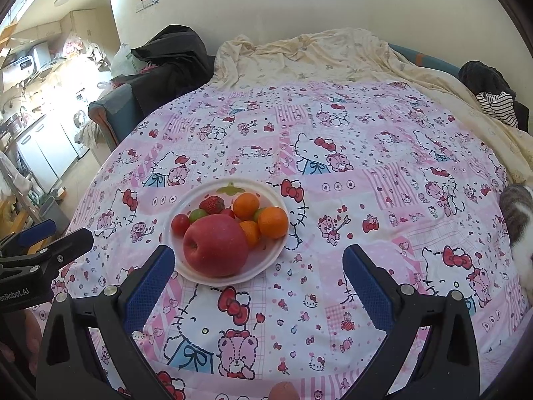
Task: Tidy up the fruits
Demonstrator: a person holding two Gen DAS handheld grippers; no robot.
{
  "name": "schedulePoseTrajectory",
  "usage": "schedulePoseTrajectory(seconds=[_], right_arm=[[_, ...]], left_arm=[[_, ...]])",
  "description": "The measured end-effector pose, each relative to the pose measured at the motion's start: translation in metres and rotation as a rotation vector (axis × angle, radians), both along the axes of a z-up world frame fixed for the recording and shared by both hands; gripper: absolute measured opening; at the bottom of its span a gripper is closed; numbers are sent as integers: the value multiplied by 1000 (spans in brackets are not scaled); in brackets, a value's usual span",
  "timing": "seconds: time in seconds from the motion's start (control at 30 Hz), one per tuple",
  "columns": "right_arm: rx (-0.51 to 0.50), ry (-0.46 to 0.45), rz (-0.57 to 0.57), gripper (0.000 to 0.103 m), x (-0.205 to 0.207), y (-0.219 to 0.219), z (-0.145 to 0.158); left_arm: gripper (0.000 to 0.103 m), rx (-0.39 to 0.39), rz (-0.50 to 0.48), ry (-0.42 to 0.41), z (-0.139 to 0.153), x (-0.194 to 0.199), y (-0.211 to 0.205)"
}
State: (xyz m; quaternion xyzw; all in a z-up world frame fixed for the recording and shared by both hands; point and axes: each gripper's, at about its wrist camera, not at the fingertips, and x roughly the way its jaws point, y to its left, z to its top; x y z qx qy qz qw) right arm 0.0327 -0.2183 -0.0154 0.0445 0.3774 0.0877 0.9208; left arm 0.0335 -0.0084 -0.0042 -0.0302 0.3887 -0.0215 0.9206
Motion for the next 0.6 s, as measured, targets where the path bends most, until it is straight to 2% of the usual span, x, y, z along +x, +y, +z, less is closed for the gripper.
schedulePoseTrajectory(seconds=[0.6], right_arm=[[-3, -2, 0, 103, -1, 1, -1]], left_arm=[[103, -1, 8, -7, 2, 0, 2]])
